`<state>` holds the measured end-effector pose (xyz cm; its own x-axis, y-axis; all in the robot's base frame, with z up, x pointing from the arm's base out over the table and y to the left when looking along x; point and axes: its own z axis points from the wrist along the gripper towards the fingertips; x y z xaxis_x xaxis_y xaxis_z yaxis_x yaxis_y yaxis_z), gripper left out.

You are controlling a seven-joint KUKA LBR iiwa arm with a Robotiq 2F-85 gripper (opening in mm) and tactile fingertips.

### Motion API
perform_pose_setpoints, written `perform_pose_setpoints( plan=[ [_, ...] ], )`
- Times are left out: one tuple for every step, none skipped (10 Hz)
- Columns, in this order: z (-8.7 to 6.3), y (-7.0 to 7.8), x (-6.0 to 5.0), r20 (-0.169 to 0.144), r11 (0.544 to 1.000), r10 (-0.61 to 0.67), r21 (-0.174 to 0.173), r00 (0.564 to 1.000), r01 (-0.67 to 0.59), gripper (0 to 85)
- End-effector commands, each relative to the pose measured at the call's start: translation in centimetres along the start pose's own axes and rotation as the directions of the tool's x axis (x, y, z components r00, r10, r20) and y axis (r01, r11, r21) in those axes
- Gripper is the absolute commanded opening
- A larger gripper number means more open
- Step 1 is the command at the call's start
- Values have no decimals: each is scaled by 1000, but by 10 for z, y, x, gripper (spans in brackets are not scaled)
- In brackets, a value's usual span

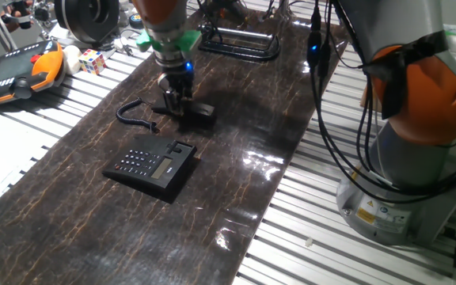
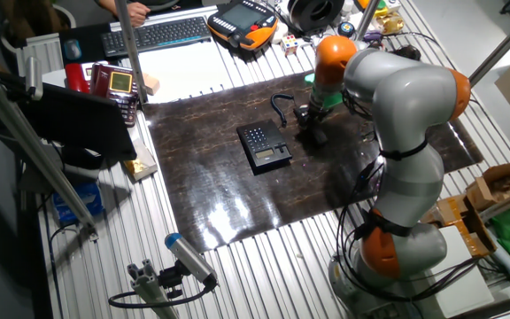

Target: Place the handset of the telephone on the corresponding phone cradle

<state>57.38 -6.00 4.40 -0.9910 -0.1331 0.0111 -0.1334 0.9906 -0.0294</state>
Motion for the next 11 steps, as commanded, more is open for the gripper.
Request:
perform_pose_setpoints(
  plan=[
    [1,0,0,0,1000,0,0,1000,0,750],
    [2,-1,0,1,1000,-2,0,1000,2,750],
    [4,-1,1,10,1000,-3,1,1000,3,747],
    [5,-2,2,19,1000,-8,10,1000,8,740],
    [5,-2,2,18,1000,-9,12,1000,9,723],
    [6,-4,2,22,1000,-16,16,1000,15,697],
    [7,-4,3,23,1000,-16,14,1000,15,667],
    [7,-4,3,23,1000,-19,14,1000,18,647],
    [8,-4,3,24,1000,-20,15,1000,20,620],
    [8,-4,3,24,1000,-23,15,999,23,593],
    [8,-4,3,24,1000,-26,12,999,26,527]
  ],
)
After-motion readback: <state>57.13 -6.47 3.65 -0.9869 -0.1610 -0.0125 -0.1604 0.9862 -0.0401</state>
